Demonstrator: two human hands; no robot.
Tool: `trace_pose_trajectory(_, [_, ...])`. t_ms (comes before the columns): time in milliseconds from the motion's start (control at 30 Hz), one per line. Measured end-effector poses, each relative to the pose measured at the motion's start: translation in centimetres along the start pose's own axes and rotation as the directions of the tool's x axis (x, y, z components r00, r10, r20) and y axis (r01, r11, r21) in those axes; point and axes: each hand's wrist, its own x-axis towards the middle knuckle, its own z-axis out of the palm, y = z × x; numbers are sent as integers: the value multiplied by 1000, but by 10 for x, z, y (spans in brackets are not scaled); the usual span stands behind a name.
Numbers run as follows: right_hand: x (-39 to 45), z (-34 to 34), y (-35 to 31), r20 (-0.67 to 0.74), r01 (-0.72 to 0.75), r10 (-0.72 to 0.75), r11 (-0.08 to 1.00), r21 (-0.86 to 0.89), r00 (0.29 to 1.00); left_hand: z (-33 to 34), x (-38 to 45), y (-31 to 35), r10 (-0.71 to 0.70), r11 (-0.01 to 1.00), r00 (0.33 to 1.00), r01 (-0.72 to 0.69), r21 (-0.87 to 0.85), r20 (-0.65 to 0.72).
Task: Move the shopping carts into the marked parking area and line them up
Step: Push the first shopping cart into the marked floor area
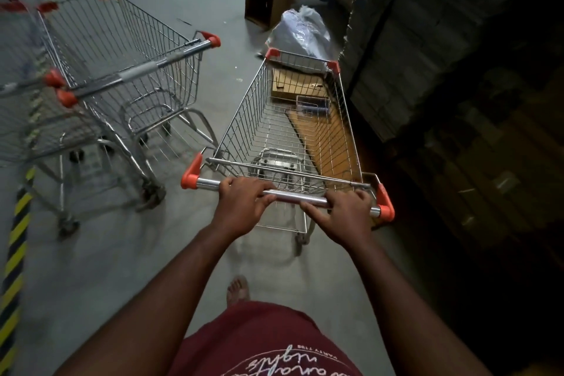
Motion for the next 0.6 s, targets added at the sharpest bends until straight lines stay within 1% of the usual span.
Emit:
trace_pose_trajectory(100, [-46,-9,18,-12,30,-29,1000,7,999,13,-44,24,1,1000,1000,-2,-18,-32])
trace_pose_trajectory(233, [-112,-22,43,51,57,-56,998,-16,997,29,-109,65,-35,999,999,35,20,-20])
trace_pose_trajectory(433, [-215,-39,74,29,94,-94,996,0,995,43,-211,126,-58,998,998,58,-1,-21])
trace_pose_trajectory(600, [-297,-48,86,72,103,-104,995,17,992,53,-293,159,-43,999,997,43,2,-71])
